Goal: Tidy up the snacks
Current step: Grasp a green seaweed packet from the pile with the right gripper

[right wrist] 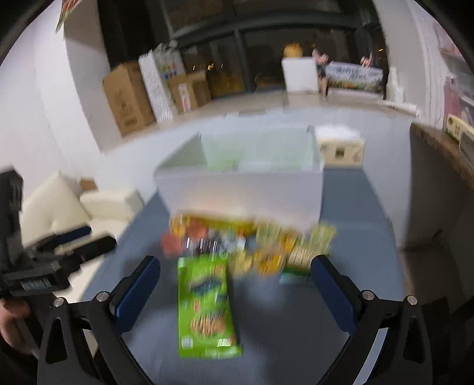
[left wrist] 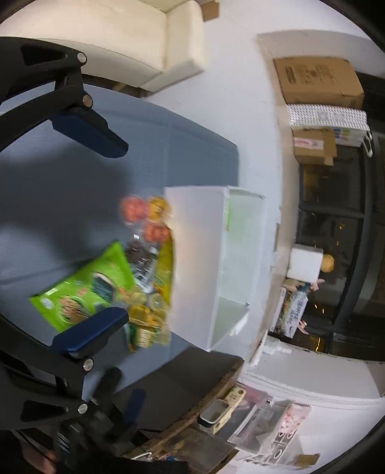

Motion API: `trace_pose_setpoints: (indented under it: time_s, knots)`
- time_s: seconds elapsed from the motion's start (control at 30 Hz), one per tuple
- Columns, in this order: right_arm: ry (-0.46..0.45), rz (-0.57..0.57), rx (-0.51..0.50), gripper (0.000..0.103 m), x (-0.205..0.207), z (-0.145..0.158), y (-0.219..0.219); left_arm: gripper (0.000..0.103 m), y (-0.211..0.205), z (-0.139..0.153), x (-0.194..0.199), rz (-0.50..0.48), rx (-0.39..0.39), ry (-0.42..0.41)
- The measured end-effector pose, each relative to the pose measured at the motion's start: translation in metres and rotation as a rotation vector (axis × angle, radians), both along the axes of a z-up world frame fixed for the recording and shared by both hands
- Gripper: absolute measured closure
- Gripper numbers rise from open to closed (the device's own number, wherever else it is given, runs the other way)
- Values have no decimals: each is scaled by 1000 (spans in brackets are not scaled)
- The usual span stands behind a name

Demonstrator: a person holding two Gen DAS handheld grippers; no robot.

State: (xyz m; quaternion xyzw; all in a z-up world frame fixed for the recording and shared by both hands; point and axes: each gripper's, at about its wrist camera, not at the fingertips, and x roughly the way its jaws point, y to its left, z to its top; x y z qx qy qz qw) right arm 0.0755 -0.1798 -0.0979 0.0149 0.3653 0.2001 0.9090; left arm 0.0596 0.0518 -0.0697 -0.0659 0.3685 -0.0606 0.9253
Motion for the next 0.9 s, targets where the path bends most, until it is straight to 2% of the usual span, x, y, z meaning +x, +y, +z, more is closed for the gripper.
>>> trace_pose_setpoints:
  time_s: [0.17, 0.43, 0.5, 0.6, 0.7, 0.9]
  knots:
    - [92, 30, -53, 0, -2, -43, 23, 0, 5, -12, -15, 10, 5, 33]
    - [172, 72, -144, 0, 23, -81, 57, 0, 17, -24, -19, 19, 15, 65]
    - [177, 73, -179, 13, 26, -89, 62, 0, 20, -28, -17, 17, 17, 73]
    - [140, 79, -238, 27, 23, -88, 67, 0, 21, -32, -13, 16, 16, 80]
    - [149, 94, -203, 28, 20, -85, 63, 0, 19, -34, -7, 10, 15, 80]
    - [83, 46, -114, 29, -3, -53, 31, 0, 12, -37, 18, -11, 46, 66]
